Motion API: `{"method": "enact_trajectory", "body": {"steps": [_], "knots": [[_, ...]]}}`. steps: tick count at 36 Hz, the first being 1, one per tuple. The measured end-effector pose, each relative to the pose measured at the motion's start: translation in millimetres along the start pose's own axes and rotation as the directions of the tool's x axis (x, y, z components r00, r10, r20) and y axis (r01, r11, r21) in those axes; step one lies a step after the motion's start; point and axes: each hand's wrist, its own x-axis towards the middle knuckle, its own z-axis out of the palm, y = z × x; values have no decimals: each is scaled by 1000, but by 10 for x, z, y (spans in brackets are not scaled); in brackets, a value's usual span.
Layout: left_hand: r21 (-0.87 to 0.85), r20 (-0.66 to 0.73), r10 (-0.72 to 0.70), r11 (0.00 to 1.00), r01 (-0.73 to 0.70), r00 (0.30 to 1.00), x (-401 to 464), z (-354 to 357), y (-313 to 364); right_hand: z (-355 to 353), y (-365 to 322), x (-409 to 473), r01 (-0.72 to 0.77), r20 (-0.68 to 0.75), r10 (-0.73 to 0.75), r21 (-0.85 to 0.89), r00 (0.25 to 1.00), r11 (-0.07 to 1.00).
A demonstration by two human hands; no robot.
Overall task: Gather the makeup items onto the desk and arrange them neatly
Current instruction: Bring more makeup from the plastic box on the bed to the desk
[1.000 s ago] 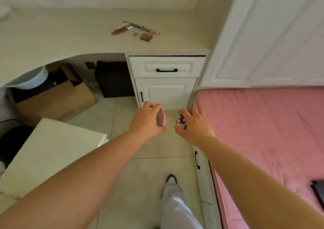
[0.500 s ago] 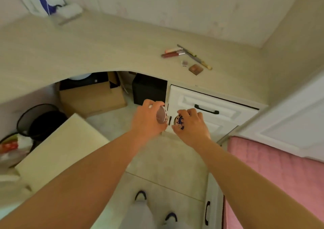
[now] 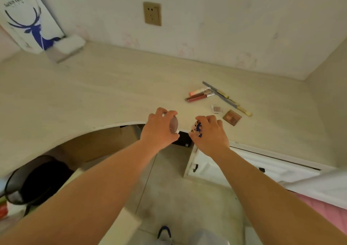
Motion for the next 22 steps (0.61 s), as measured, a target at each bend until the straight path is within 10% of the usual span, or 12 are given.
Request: {"method": "enact_trajectory", "body": {"steps": [22], "knots": [[8,73,-91,996,90,993,2385,118,-323,-111,113,2448,104,76,-101,-44,992,994]]}}
